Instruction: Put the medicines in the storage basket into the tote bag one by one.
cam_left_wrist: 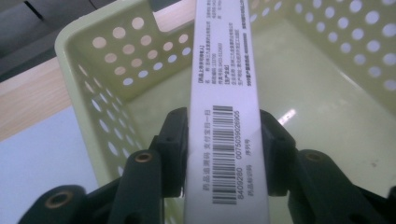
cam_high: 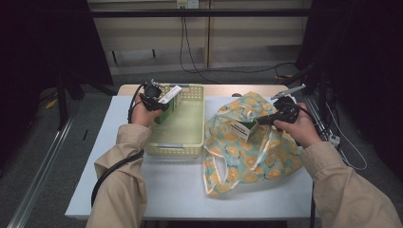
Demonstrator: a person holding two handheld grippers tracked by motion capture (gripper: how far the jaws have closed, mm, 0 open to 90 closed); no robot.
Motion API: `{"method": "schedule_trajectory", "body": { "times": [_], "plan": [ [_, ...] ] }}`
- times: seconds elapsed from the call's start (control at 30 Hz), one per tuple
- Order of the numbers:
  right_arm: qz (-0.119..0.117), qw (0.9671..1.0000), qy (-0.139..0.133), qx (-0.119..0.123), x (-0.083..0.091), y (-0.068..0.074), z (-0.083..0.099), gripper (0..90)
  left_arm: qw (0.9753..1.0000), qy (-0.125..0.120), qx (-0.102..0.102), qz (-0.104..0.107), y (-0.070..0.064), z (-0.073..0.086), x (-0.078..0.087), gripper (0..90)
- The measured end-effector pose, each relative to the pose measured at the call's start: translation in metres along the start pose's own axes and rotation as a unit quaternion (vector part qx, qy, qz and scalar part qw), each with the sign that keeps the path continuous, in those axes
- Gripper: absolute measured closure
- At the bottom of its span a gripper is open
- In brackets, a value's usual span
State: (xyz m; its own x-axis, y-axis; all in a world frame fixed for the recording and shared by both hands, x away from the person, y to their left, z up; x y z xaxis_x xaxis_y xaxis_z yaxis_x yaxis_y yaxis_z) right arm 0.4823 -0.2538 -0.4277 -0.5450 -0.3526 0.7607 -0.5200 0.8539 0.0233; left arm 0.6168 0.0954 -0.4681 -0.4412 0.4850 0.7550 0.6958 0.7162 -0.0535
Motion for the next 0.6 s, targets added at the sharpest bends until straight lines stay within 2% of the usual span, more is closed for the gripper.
{"method": "schedule_trajectory", "body": {
  "times": [0.13, 0.27, 0.37, 0.47, 0.6],
  "plan": [
    [0.002, 1.0000, -0.002, -0.003, 0.000, -0.002, 0.000, 89.1, 1.0000, -0.001, 0.007, 0.000, -0.005, -0.002, 0.008, 62.6],
    [0.004, 1.0000, -0.001, -0.004, 0.002, -0.004, 0.001, 89.1, 0.9996, -0.016, 0.009, 0.023, -0.016, -0.011, 0.026, 62.7],
    [0.005, 1.0000, -0.003, -0.007, 0.003, -0.005, 0.002, 89.1, 0.9982, -0.038, 0.012, 0.044, -0.028, -0.020, 0.042, 62.7],
    [0.008, 0.9999, 0.000, -0.008, 0.003, -0.006, 0.003, 89.1, 0.9957, -0.056, 0.003, 0.074, -0.044, -0.025, 0.059, 62.7],
    [0.012, 0.9999, 0.000, -0.008, 0.004, -0.006, 0.003, 89.1, 0.9926, -0.065, -0.016, 0.101, -0.067, -0.028, 0.078, 62.8]
  ]
}}
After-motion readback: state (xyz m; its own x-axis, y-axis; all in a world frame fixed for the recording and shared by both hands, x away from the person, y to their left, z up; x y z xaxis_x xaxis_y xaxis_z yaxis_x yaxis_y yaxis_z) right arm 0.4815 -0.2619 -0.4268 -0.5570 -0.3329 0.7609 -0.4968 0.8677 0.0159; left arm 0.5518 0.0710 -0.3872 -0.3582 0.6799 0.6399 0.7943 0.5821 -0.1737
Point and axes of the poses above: each handheld gripper's, and its own axes: x roughly backward along the jaws, z roughly out of its underside, y roughly to its left, the point moved 10 cm from there along -x, roughly forward along the jaws, and after that the axes turned 10 degrees about z, right-handed, at the moved point
